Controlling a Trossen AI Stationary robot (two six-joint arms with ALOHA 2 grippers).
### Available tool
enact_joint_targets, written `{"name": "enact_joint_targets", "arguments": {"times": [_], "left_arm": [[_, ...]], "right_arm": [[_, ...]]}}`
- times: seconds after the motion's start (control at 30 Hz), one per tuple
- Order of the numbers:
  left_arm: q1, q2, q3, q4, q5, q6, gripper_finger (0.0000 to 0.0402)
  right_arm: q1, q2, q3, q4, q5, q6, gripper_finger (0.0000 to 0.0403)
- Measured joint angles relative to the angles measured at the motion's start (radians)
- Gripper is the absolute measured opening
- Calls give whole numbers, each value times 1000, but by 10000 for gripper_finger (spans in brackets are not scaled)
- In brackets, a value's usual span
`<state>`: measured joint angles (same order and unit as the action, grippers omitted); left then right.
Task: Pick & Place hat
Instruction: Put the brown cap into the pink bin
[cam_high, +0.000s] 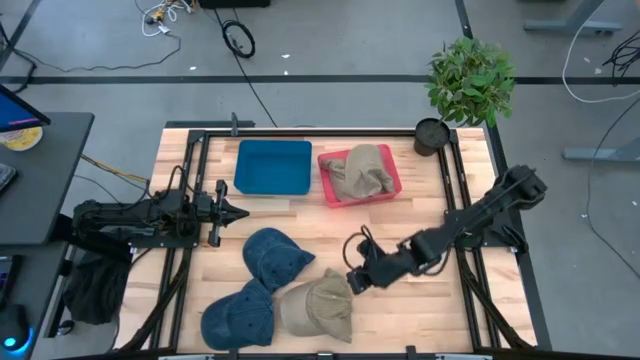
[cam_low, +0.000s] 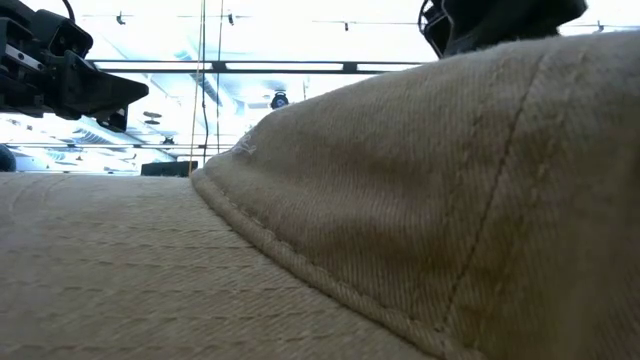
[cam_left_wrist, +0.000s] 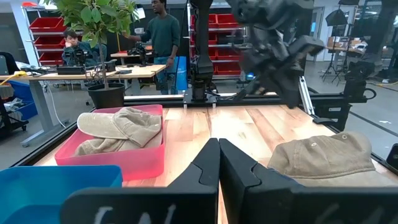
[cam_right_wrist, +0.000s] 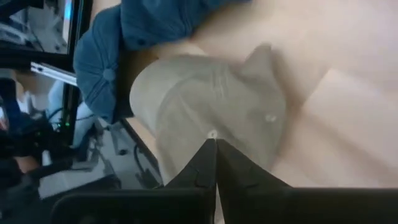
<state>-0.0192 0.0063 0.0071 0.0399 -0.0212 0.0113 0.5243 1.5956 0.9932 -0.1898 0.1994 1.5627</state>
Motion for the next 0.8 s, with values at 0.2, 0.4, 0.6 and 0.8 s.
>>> {"name": "enact_joint_targets", "arguments": {"times": [0.2, 0.4, 0.6, 0.8], "left_arm": [[0, 0, 0, 0, 0, 0, 3], [0, 0, 0, 0, 0, 0, 3], [0, 0, 0, 0, 0, 0, 3], [0, 0, 0, 0, 0, 0, 3]], "right_arm": [[58, 76, 0, 51, 37, 53, 77], [69, 118, 0, 45, 36, 53, 192], [72, 117, -1, 47, 37, 52, 303], [51, 198, -1, 119, -30, 26, 344]]}}
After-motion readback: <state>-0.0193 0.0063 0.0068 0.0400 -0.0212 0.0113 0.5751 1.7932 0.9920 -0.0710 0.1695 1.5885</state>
